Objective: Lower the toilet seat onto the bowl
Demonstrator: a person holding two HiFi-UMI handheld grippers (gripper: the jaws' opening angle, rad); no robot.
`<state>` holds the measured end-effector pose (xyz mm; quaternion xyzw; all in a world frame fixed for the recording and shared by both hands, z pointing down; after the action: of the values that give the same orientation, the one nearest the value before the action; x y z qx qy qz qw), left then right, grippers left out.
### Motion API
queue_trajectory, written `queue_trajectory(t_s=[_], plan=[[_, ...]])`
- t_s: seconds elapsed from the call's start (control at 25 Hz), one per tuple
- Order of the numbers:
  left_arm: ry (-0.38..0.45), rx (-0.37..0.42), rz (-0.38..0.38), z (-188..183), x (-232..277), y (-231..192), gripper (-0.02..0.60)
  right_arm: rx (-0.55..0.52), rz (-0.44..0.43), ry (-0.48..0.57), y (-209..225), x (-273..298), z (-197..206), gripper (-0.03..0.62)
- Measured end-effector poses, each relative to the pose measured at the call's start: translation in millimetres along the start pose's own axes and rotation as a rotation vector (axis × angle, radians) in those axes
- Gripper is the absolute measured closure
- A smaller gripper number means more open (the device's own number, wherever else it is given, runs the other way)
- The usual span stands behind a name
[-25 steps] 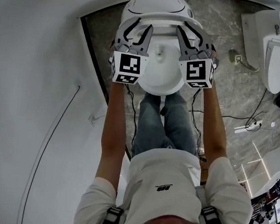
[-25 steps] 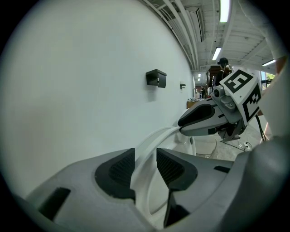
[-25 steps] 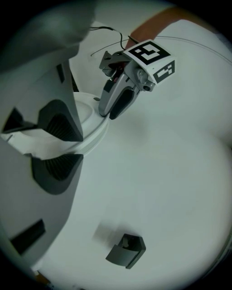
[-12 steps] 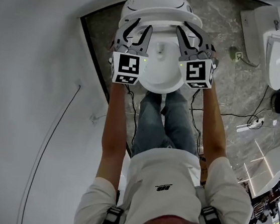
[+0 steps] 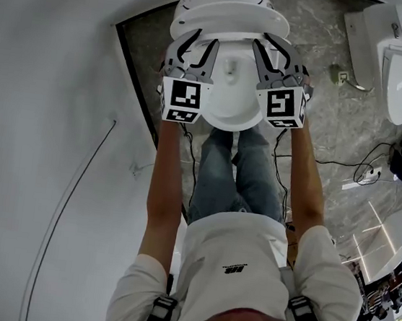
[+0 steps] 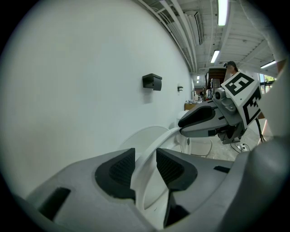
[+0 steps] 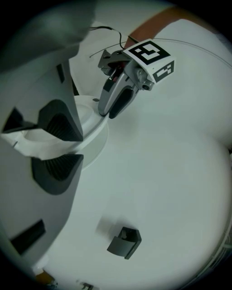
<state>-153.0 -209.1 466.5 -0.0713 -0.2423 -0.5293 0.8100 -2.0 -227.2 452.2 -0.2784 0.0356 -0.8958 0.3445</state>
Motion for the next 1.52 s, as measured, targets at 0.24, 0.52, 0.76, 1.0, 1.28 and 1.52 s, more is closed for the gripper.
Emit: queue_trajectory(t_s=[0.24,0.52,0.76,1.0,1.28,1.52], plan=[[0.0,0.003,0.008,5,-12,8,0.423,0.005,0.011,0.003,-11,-11,3,0.497],[-0.004,0.007,0.02,10,-23,15,0.423,0.015,0.024,0.003,-21,-21,5,0.496],[0.002,0.029,0.033,12,-32,22,0.423,0.018,0.036,0.001,-30,-29,10,0.495],[-0.003,0.022,0.042,20,-41,31,0.422,0.023,0.048,-0.003,-39,-40,14,0.494],[-0.006,0.033,0.061,25,-51,44,0.422,0.027,0.058,-0.013,-49,-53,20,0.493],[-0.007,0.038,0.074,37,-63,52,0.42,0.03,0.062,-0.021,-64,-62,27,0.491]])
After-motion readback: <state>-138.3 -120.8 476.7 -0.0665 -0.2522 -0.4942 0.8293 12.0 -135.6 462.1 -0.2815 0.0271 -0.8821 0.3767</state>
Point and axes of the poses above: the fingertips, and each gripper's own axes: x forward along the fingers, y to its right, z out of its underside, the point moved 5 cm from there along -x, backward along the fingers, and after that the axes turned 4 degrees about -z, right-handed, at the moved point
